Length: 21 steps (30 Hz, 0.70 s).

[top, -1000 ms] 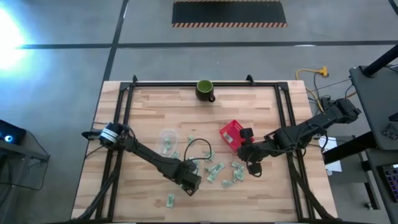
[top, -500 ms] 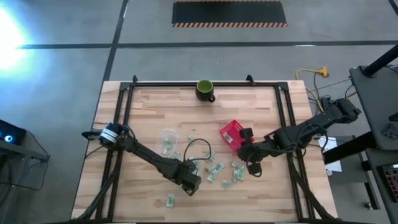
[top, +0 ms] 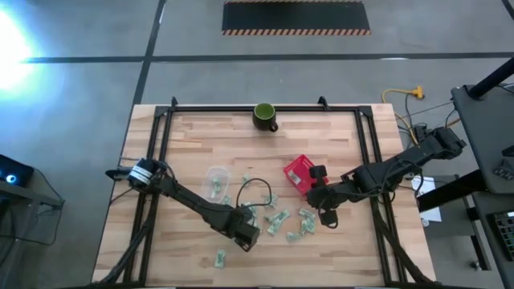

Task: Pick and place items into bin
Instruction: Put the stevia packet into the transparent bin

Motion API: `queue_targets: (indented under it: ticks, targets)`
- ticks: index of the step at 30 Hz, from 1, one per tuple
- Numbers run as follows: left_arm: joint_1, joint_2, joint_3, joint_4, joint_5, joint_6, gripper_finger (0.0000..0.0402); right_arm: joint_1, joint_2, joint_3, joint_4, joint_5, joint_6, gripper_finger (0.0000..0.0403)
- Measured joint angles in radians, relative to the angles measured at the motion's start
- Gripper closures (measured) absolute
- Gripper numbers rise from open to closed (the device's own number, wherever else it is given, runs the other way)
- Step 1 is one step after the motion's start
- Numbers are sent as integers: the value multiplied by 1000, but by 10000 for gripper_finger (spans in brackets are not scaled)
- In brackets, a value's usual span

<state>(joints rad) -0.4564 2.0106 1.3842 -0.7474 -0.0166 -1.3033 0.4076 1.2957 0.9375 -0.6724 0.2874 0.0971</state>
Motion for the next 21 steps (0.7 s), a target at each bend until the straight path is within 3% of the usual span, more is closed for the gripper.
queue_targets:
  ticks: [12,21]
  targets:
    - [-1,0,0,-19,-2,0,329,0,0,0,2,0,-4,335]
    - [0,3,24,-54,-2,12,352,0,0,-1,2,0,-4,335]
